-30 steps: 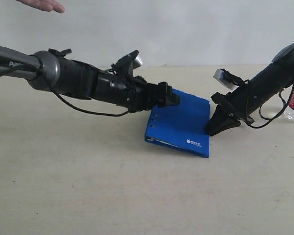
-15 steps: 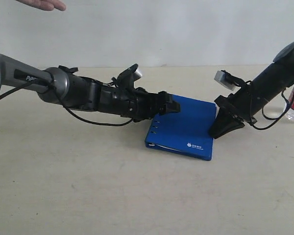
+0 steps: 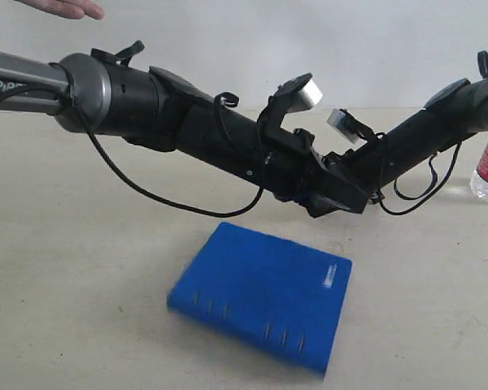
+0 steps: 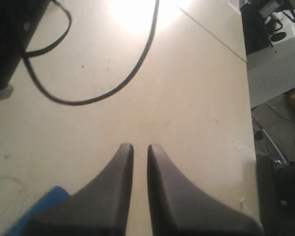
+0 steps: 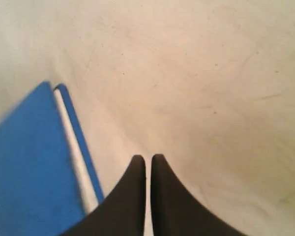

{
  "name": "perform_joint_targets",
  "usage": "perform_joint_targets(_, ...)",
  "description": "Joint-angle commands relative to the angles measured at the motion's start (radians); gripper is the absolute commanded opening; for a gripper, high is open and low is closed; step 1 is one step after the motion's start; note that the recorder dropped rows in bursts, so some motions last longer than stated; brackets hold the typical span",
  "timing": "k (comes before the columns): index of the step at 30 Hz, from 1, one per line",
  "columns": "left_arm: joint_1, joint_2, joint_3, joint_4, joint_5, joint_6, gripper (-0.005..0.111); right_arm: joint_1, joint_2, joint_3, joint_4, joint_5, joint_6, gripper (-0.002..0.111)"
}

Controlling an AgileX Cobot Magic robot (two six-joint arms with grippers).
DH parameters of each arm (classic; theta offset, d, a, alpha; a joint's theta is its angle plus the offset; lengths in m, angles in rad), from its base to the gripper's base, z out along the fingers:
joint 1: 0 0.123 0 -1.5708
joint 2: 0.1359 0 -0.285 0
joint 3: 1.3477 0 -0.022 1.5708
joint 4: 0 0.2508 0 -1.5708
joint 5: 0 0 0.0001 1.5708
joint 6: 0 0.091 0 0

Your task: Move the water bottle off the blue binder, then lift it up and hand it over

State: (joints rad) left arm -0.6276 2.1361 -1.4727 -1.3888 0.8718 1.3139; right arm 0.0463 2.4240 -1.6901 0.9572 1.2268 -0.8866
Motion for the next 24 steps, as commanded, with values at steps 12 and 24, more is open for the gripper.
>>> perform_joint_targets(12, 0.041, -0.106, 0.053, 0.377, -0.238, -0.400, 0.010, -0.004, -0.195, 0.007, -0.239, -0.006, 0.084, 0.000)
perform_joint_targets(24, 0.071, -0.353, 0.483, 0.448, -0.468, -0.653, 0.010, 0.044, -0.627, 0.312, -0.264, -0.006, 0.027, 0.000)
